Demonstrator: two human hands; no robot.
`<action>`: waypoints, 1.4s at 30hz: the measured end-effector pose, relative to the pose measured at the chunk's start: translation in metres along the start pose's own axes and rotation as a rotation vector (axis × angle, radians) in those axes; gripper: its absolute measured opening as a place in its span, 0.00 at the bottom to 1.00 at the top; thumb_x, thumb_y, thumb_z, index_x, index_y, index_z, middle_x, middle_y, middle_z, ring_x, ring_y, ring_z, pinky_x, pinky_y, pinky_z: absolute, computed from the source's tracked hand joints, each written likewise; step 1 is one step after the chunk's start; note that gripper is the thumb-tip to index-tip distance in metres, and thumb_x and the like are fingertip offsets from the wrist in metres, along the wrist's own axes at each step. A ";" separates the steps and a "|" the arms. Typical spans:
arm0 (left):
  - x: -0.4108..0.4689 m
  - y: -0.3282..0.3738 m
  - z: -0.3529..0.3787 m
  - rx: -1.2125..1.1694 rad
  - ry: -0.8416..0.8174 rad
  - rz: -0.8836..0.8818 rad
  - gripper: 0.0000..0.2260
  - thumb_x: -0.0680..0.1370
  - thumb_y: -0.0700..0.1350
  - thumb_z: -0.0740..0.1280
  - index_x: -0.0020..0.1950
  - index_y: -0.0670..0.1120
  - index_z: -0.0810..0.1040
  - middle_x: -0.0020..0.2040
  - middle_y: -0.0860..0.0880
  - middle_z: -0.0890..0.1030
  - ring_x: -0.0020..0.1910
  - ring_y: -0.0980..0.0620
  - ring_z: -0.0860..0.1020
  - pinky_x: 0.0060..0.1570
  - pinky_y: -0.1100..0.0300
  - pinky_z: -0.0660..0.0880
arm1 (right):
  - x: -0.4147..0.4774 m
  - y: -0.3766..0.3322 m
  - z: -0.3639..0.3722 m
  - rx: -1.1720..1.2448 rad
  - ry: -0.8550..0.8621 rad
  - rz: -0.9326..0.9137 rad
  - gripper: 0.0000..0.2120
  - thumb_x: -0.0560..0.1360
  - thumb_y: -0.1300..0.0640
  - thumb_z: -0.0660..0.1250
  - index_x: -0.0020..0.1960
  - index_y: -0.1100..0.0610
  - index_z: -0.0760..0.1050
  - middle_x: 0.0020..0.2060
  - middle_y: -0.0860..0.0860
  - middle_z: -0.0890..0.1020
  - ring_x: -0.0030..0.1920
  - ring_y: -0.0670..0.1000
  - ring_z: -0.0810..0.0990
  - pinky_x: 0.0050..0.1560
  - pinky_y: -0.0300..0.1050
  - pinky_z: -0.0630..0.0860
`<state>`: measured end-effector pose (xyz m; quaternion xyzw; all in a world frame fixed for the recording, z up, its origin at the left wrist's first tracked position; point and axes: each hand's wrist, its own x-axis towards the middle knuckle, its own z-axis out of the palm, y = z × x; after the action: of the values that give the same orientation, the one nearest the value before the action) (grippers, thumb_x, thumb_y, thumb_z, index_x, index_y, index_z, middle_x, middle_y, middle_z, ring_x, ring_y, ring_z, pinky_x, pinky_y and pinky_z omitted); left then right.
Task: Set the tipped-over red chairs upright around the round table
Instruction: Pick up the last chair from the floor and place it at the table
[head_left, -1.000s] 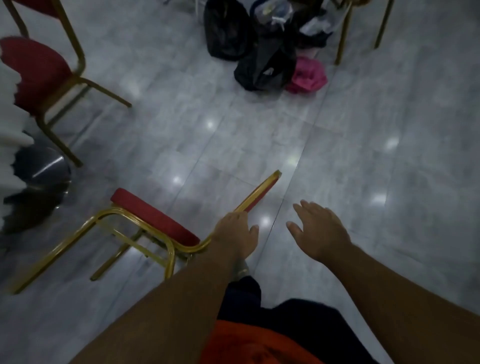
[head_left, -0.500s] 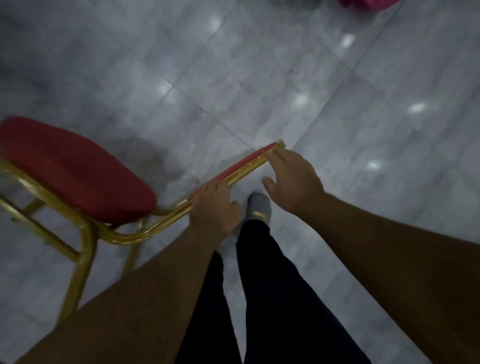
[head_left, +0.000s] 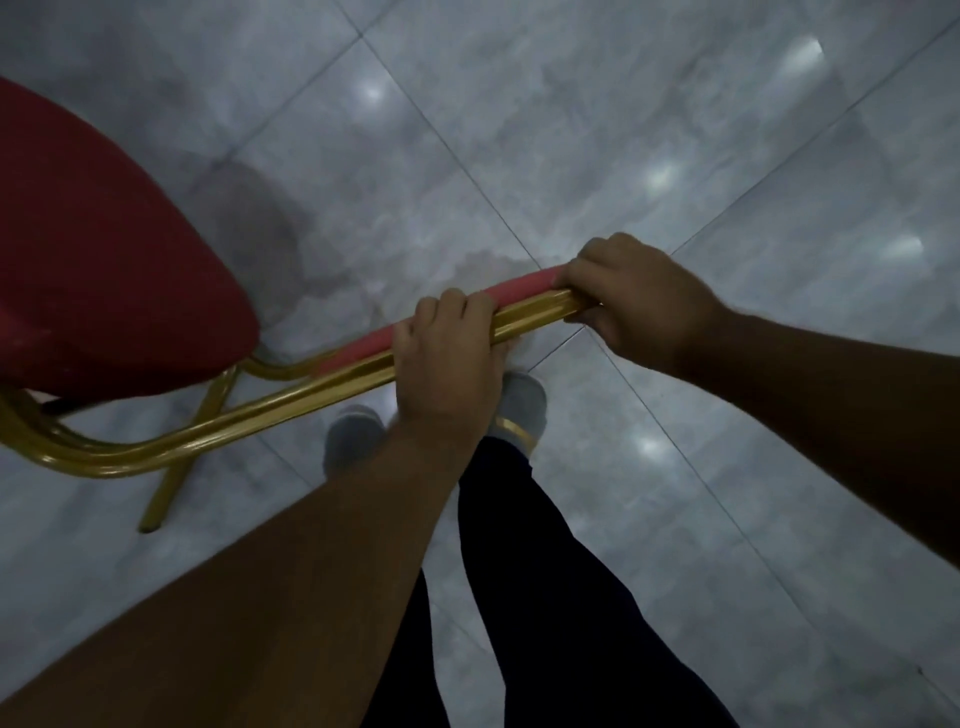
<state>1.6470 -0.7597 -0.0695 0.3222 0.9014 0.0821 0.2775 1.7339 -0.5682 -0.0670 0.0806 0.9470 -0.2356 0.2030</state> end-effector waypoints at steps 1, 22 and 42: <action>-0.005 -0.002 -0.002 -0.002 0.019 -0.010 0.14 0.81 0.55 0.66 0.62 0.49 0.75 0.57 0.48 0.77 0.57 0.44 0.74 0.55 0.51 0.67 | -0.002 -0.005 -0.003 -0.006 0.012 -0.024 0.13 0.75 0.55 0.69 0.58 0.58 0.77 0.49 0.57 0.78 0.48 0.57 0.73 0.45 0.54 0.73; -0.220 -0.057 -0.235 -0.259 0.432 0.191 0.09 0.75 0.45 0.74 0.53 0.43 0.84 0.43 0.45 0.79 0.43 0.43 0.77 0.41 0.48 0.74 | -0.104 -0.289 -0.170 -0.120 0.308 -0.321 0.15 0.78 0.50 0.65 0.63 0.52 0.80 0.45 0.53 0.80 0.42 0.59 0.74 0.40 0.52 0.66; -0.506 -0.194 -0.317 -0.401 0.666 -0.011 0.18 0.74 0.49 0.77 0.60 0.44 0.81 0.54 0.49 0.81 0.54 0.52 0.79 0.55 0.56 0.78 | -0.191 -0.505 -0.150 0.119 0.419 -0.703 0.16 0.77 0.50 0.68 0.58 0.59 0.82 0.43 0.54 0.79 0.42 0.57 0.74 0.41 0.56 0.72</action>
<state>1.6909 -1.2176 0.3572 0.2122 0.9099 0.3553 0.0274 1.7299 -0.9498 0.3433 -0.1901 0.9224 -0.3234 -0.0922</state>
